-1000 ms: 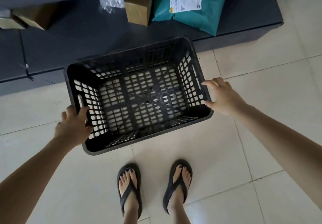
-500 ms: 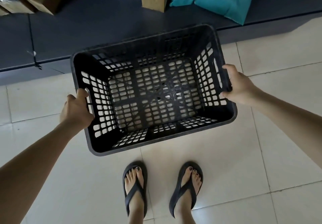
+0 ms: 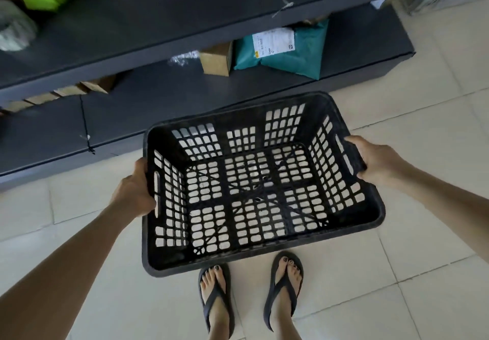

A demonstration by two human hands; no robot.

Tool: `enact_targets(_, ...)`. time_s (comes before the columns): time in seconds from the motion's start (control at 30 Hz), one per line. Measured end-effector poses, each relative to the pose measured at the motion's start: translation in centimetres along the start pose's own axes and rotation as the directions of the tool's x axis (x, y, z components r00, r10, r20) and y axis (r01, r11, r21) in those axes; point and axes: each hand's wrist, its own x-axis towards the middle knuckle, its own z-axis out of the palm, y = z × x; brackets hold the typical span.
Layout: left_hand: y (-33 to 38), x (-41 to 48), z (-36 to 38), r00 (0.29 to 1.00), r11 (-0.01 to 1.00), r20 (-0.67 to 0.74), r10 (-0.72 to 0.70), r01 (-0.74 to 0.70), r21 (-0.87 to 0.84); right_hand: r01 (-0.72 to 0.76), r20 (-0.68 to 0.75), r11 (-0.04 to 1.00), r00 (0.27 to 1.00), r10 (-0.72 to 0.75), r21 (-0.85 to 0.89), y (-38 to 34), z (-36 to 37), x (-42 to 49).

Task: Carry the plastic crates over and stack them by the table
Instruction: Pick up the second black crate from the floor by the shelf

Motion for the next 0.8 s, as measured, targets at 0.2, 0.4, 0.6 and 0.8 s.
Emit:
enact_targets(0.2,7.1,-6.2,-6.8,0.988,0.984,0.155,-0.024,-0.004,0.177,-0.065,-0.007,0.997,0.998,0.065,0.035,3.4,-7.2,-8.6)
enact_targets(0.4,14.5,-14.2,-12.6,0.972,0.990,0.233,0.000,-0.032,0.135,-0.062,-0.023,0.996,0.998,0.064,0.058,8.3,-15.7,-17.3)
enact_targets(0.6,23.0,-23.6,-16.5,0.961,0.984,0.264,0.086,-0.124,0.130,-0.101,-0.053,0.995,0.994,0.100,-0.004,14.5,-24.7,-26.3)
enact_targets(0.8,32.9,-30.5,-19.0,0.924,0.962,0.321,0.207,-0.252,0.103,-0.183,-0.116,0.983,0.976,0.184,0.017,21.3,-33.1,-32.4)
